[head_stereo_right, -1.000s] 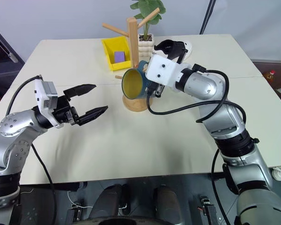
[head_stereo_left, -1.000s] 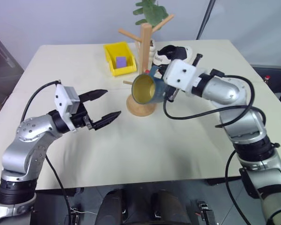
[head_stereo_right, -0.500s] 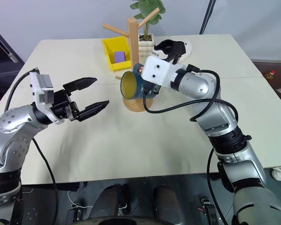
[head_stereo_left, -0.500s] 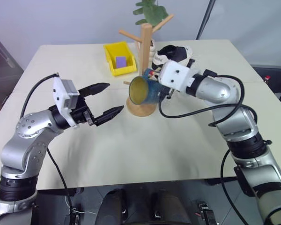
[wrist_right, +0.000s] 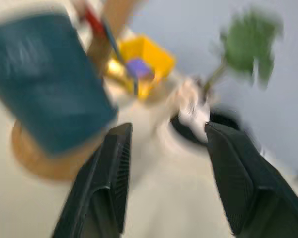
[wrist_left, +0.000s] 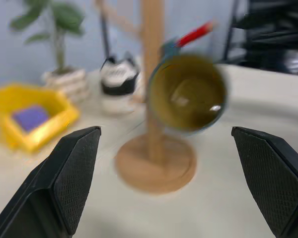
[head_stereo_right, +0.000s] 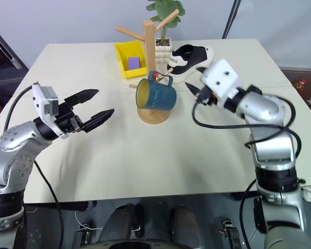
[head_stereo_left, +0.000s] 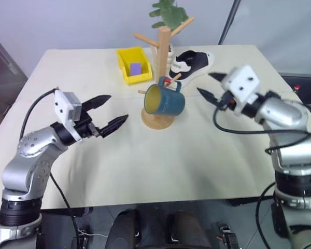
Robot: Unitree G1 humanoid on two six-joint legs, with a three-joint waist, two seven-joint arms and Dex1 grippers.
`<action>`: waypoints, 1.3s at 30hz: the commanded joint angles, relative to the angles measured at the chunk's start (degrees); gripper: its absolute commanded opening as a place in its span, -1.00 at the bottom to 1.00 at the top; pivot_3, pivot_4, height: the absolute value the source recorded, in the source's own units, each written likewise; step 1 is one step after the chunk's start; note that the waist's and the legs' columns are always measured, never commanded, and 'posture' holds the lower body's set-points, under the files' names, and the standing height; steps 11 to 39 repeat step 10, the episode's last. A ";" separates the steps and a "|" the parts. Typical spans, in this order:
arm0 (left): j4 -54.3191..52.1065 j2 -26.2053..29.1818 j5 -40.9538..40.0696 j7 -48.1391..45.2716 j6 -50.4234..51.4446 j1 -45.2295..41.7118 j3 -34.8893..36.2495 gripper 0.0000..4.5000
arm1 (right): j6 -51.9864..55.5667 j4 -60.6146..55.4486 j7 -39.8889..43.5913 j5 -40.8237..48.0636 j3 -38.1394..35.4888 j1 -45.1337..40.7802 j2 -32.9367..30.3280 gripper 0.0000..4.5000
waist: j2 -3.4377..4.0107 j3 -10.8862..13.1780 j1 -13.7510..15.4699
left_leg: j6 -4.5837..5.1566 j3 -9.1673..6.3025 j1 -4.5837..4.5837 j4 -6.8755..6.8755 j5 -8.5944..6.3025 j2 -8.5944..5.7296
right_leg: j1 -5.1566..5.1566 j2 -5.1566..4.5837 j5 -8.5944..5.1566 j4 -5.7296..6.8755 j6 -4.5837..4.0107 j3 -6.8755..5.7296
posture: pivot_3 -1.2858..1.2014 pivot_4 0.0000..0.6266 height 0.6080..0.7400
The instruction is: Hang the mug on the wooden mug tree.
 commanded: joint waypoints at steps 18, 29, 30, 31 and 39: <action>10.63 -8.49 9.72 12.79 -8.06 7.73 4.55 1.00 | -15.39 11.04 -8.67 7.28 -6.47 16.19 13.75 0.05 | -0.02 -0.03 0.09 | -0.02 0.01 0.04 0.01 0.01 0.00 | 0.00 0.02 0.02 0.04 0.05 0.04 | 0.03 -0.52 1.00; 10.63 -8.49 9.72 12.79 -8.06 7.73 4.55 1.00 | -15.39 11.04 -8.67 7.28 -6.47 16.19 13.75 0.05 | -0.02 -0.03 0.09 | -0.02 0.01 0.04 0.01 0.01 0.00 | 0.00 0.02 0.02 0.04 0.05 0.04 | 0.03 -0.52 1.00; 10.63 -8.49 9.72 12.79 -8.06 7.73 4.55 1.00 | -15.39 11.04 -8.67 7.28 -6.47 16.19 13.75 0.05 | -0.02 -0.03 0.09 | -0.02 0.01 0.04 0.01 0.01 0.00 | 0.00 0.02 0.02 0.04 0.05 0.04 | 0.03 -0.52 1.00; 10.63 -8.49 9.72 12.79 -8.06 7.73 4.55 1.00 | -15.39 11.04 -8.67 7.28 -6.47 16.19 13.75 0.05 | -0.02 -0.03 0.09 | -0.02 0.01 0.04 0.01 0.01 0.00 | 0.00 0.02 0.02 0.04 0.05 0.04 | 0.03 -0.52 1.00; 10.63 -8.49 9.72 12.79 -8.06 7.73 4.55 1.00 | -15.39 11.04 -8.67 7.28 -6.47 16.19 13.75 0.05 | -0.02 -0.03 0.09 | -0.02 0.01 0.04 0.01 0.01 0.00 | 0.00 0.02 0.02 0.04 0.05 0.04 | 0.03 -0.52 1.00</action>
